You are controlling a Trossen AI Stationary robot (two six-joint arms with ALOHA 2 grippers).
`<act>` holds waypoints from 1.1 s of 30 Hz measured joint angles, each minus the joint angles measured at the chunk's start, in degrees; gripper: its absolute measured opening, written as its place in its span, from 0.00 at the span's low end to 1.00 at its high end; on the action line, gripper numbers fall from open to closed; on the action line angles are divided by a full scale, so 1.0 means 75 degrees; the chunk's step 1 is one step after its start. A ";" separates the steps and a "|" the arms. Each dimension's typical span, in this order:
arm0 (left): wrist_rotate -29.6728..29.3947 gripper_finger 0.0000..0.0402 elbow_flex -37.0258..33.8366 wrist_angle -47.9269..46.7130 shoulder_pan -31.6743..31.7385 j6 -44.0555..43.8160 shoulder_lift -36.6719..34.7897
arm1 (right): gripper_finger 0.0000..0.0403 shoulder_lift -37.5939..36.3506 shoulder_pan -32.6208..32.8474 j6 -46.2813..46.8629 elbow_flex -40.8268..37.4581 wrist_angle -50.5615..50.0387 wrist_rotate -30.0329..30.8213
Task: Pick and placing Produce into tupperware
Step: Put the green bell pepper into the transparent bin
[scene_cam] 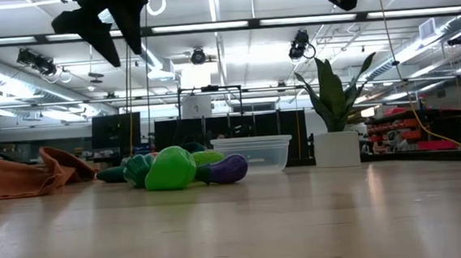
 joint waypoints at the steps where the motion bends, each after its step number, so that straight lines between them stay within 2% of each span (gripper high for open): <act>1: 0.0004 0.61 0.0003 0.0023 -0.0001 -0.0125 0.0069 | 0.29 0.0000 -0.0018 -0.0082 0.0000 -0.0002 0.0000; 13: 0.0601 0.72 -0.0003 0.0219 0.0023 -0.2214 0.1738 | 0.39 -0.0006 -0.0062 -0.1164 0.0000 -0.0084 -0.0017; 22: 0.2023 0.72 -0.0003 0.0411 0.0192 -0.3813 0.2836 | 0.40 -0.0006 -0.0062 -0.1506 0.0000 -0.0142 -0.0022; 27: 0.1977 0.72 -0.0003 0.0718 0.0224 -0.3937 0.2926 | 0.41 -0.0006 -0.0062 -0.1926 0.0000 -0.0163 -0.0255; 33: 0.1351 0.72 0.0000 0.0953 0.0242 -0.3460 0.2926 | 0.42 -0.0006 -0.0059 -0.2008 0.0000 -0.0160 -0.0370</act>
